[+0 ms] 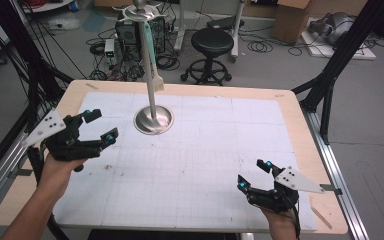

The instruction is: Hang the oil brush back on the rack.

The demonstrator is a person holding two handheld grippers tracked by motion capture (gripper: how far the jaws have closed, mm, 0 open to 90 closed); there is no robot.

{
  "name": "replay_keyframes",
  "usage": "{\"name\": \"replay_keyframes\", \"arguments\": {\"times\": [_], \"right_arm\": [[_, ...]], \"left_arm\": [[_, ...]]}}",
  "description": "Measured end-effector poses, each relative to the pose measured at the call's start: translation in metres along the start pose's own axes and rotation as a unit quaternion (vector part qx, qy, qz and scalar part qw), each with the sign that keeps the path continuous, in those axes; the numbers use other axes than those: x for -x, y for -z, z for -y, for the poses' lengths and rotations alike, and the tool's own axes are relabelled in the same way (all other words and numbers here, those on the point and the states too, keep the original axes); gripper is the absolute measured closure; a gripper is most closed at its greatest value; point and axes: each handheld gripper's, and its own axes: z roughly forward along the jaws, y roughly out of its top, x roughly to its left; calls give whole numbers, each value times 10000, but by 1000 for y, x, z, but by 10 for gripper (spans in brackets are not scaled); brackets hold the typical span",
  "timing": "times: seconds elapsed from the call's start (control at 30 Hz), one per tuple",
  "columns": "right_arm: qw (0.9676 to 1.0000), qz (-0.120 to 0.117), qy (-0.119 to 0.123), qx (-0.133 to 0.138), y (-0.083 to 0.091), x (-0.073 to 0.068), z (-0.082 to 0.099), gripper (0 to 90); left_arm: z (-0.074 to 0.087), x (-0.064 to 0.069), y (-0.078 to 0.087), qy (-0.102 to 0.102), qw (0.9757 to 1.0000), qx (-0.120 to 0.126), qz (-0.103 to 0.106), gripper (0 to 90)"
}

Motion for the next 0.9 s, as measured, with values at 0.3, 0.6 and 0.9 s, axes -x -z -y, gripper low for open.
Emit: {"name": "replay_keyframes", "arguments": {"times": [0.3, 0.6, 0.9], "right_arm": [[10000, 61, -17, 10, 1, -1, 1, 174], [9997, 204, 2, 111, 5, -6, 3, 174], [9993, 331, 39, 147, 5, -9, 5, 174]], "left_arm": [[26, 11, 24, -31, 9999, -62, -75, 168], [53, 13, 37, 150, 9997, -129, -157, 168], [70, 12, 39, 184, 9995, -196, -193, 168]]}}
